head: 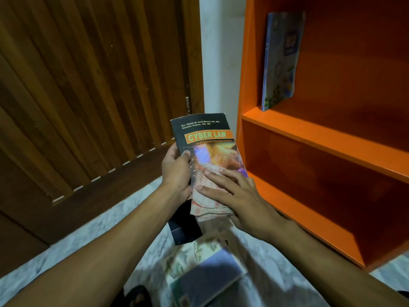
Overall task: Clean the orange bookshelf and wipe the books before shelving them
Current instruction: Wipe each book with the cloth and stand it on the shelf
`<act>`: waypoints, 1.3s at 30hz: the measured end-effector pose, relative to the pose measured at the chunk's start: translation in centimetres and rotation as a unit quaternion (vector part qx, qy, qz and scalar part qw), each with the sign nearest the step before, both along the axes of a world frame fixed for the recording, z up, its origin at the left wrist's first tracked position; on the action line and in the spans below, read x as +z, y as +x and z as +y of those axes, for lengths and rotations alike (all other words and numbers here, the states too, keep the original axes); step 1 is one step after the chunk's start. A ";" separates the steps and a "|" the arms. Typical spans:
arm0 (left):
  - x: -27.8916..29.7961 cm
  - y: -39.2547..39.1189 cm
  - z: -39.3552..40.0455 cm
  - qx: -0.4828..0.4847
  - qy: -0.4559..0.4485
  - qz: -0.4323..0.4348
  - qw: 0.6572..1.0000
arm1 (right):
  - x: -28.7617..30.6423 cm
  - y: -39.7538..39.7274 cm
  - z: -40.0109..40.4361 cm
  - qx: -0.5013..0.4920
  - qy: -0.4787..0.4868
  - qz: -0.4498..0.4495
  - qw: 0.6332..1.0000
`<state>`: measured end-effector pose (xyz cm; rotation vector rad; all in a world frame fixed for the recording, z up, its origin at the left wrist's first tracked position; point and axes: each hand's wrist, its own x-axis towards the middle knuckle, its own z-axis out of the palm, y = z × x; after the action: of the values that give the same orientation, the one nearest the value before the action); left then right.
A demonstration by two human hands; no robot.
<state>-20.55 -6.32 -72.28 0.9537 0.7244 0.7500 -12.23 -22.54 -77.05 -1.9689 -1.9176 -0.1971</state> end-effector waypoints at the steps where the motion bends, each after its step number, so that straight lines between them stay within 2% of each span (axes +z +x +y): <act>1: 0.1 -0.1 0.1 0.002 0.003 0.006 1.000 | 0.0 0.2 -0.1 0.016 0.004 0.011 1.000; 3: 0.1 -0.5 0.6 0.003 0.028 0.017 0.999 | -0.1 0.5 -0.2 0.043 0.031 0.110 0.992; 4: 0.1 -0.7 0.9 0.001 0.050 0.025 0.998 | 0.1 0.5 -0.3 0.032 0.054 0.203 0.977; 5: 0.3 -0.9 1.1 -0.007 0.075 0.035 0.997 | 0.3 0.6 -0.3 0.001 0.077 0.315 0.946; 6: 0.5 -1.1 1.3 -0.019 0.098 0.045 0.994 | 0.7 0.7 -0.2 -0.034 0.106 0.444 0.889; 8: 0.8 -1.6 1.5 -0.053 0.137 0.062 0.987 | 1.4 1.2 0.5 -0.102 0.165 0.659 0.727; 9: 1.0 -1.8 1.5 -0.068 0.157 0.072 0.983 | 2.1 1.5 0.6 -0.129 0.202 0.713 0.659; 10: 1.1 -2.0 1.4 -0.082 0.177 0.083 0.977 | 2.6 2.3 0.6 -0.162 0.238 0.735 0.613; 11: 1.2 -2.2 1.2 -0.095 0.194 0.091 0.972 | 3.5 3.0 0.4 -0.195 0.273 0.730 0.595; 13: 1.3 -2.4 0.7 -0.119 0.220 0.098 0.963 | 5.1 4.4 0.0 -0.266 0.325 0.663 0.620; 15: 1.2 -2.4 -0.1 -0.142 0.234 0.091 0.958 | 6.1 5.7 -0.4 -0.289 0.369 0.574 0.672; 17: 1.0 -2.1 -0.9 -0.163 0.237 0.074 0.955 | 6.7 6.3 -0.5 -0.261 0.391 0.483 0.739; 18: 0.9 -1.9 -1.4 -0.173 0.238 0.062 0.954 | 6.7 6.4 -0.4 -0.253 0.374 0.424 0.785; 20: 0.6 -1.3 -2.3 -0.191 0.234 0.036 0.953 | 5.7 6.1 0.4 -0.268 0.271 0.302 0.874; 21: 0.5 -1.1 -2.7 -0.195 0.225 0.023 0.954 | 5.0 5.6 0.8 -0.279 0.213 0.267 0.897; 23: 0.5 -0.5 -3.2 -0.193 0.194 0.004 0.962 | 3.5 4.2 1.5 -0.275 0.147 0.255 0.915; 26: 0.8 0.1 -2.9 -0.167 0.156 -0.003 0.974 | 1.2 2.2 1.7 -0.218 0.104 0.283 0.928; 34: 0.7 -0.3 0.6 -0.024 0.016 -0.035 0.999 | -1.6 -0.8 0.4 -0.101 0.004 0.270 0.958; 36: 0.9 -0.6 1.8 0.014 0.010 -0.031 0.999 | -1.9 -1.4 0.0 -0.076 -0.032 0.281 0.956; 39: 1.3 -1.3 3.3 0.045 0.085 0.009 0.995 | -1.4 -1.5 -0.2 -0.051 -0.072 0.364 0.927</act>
<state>-21.82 -3.06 -71.00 1.0881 0.7320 0.8937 -13.76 -22.77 -78.47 -1.8553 -1.3652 0.5889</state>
